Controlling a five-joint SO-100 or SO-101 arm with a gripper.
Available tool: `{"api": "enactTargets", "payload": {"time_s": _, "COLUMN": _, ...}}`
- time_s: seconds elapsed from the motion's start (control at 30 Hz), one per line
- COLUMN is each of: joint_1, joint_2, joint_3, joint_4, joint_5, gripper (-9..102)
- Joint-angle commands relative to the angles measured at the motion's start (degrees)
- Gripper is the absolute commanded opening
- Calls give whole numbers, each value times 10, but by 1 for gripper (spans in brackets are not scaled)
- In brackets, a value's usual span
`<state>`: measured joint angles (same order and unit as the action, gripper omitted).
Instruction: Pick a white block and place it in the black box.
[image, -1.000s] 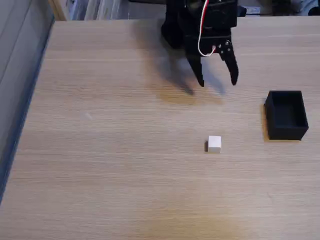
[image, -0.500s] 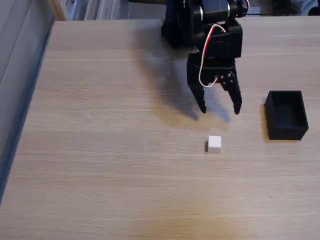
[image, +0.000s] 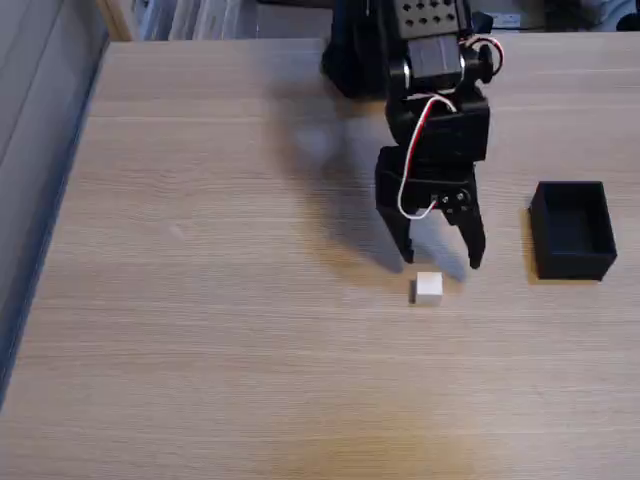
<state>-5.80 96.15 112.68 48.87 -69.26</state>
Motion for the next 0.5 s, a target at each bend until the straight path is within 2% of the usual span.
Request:
{"api": "enactTargets", "payload": {"time_s": 0.0, "joint_1": 5, "joint_2": -14, "joint_3": -38, "joint_4": -5, "joint_5": 9, "gripper": 33}}
{"api": "enactTargets", "payload": {"time_s": 0.47, "joint_1": 17, "joint_2": -94, "joint_3": -102, "joint_4": 9, "joint_5": 14, "gripper": 32}}
